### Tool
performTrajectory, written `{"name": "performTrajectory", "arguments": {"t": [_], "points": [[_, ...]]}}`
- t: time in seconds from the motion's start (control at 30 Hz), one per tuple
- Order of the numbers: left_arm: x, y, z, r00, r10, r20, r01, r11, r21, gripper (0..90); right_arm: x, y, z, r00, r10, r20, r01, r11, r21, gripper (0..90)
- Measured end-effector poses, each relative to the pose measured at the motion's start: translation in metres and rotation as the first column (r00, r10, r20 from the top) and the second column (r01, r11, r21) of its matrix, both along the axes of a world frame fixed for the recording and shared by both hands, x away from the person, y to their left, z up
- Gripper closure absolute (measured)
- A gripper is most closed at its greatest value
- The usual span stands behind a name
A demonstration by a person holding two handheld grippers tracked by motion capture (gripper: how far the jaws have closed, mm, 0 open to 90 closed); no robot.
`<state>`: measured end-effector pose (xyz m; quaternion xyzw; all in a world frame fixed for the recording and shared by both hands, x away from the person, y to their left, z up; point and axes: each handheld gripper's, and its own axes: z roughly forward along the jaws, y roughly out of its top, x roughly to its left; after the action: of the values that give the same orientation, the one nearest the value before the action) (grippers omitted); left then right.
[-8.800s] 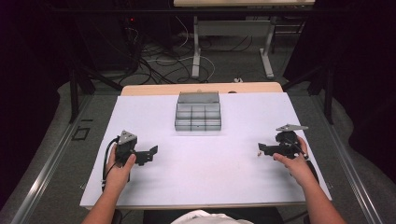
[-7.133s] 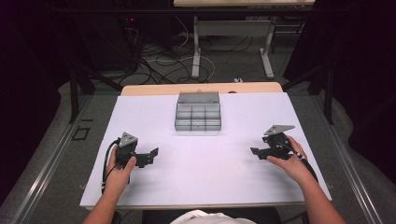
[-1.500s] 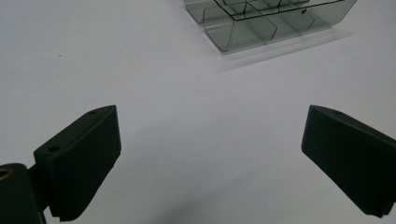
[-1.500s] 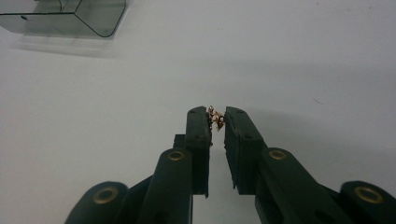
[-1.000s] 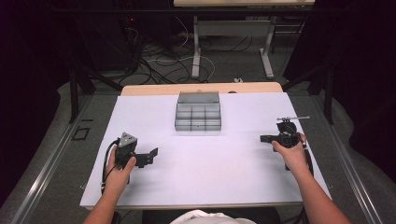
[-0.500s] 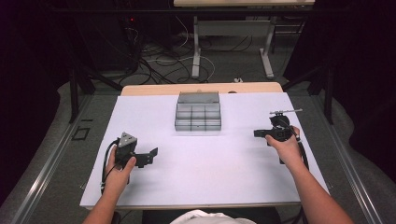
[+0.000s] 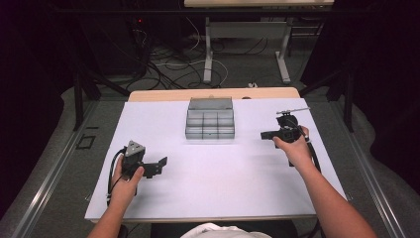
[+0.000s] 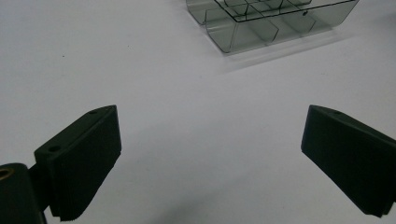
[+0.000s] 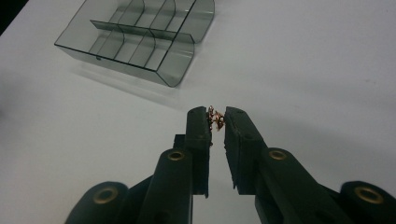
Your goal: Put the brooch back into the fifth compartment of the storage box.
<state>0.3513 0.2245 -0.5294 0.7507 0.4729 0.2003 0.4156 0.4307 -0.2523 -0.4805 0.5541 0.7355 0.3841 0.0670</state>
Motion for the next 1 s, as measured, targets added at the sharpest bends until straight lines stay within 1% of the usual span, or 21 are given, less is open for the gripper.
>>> {"name": "performTrajectory", "arguments": {"t": [0.07,0.2,0.43,0.47,0.57,0.67,0.7,0.77,1.0], "points": [[0.000,0.000,0.000,1.0000,-0.003,-0.007,0.003,1.0000,0.004,4.9,0.002,0.003,0.002,1.0000,0.004,-0.006,-0.004,1.000,0.002,80.3],[0.000,0.001,0.000,1.0000,-0.004,-0.007,0.004,1.0000,0.005,4.9,0.006,0.010,0.007,0.9999,0.015,0.005,-0.015,1.000,-0.004,80.3],[0.000,0.001,0.001,1.0000,-0.003,-0.006,0.003,1.0000,0.005,5.0,0.015,0.023,0.013,0.9995,0.033,0.004,-0.032,0.999,-0.013,80.3],[0.000,0.001,0.000,0.9999,0.001,-0.010,-0.001,1.0000,-0.003,5.0,0.017,0.024,0.013,0.9993,0.037,0.002,-0.037,0.999,-0.013,80.3],[0.000,0.001,0.000,1.0000,0.001,-0.010,-0.001,1.0000,-0.004,5.0,0.020,0.029,0.015,0.9991,0.041,0.002,-0.041,0.999,-0.016,80.3],[0.000,0.001,0.000,1.0000,0.000,-0.010,0.000,1.0000,-0.003,5.0,0.024,0.034,0.018,0.9988,0.048,0.006,-0.048,0.999,-0.014,80.3],[0.000,0.001,0.000,1.0000,-0.003,-0.007,0.003,1.0000,0.005,5.0,0.025,0.035,0.019,0.9987,0.050,0.010,-0.050,0.999,-0.013,80.3],[0.000,0.000,0.000,1.0000,0.003,-0.005,-0.003,1.0000,-0.005,5.0,0.027,0.039,0.021,0.9984,0.057,0.008,-0.056,0.998,-0.016,80.3],[0.000,0.001,0.000,1.0000,0.005,-0.002,-0.005,1.0000,-0.007,5.0,0.034,0.049,0.023,0.9977,0.068,0.011,-0.067,0.997,-0.026,80.3]]}}
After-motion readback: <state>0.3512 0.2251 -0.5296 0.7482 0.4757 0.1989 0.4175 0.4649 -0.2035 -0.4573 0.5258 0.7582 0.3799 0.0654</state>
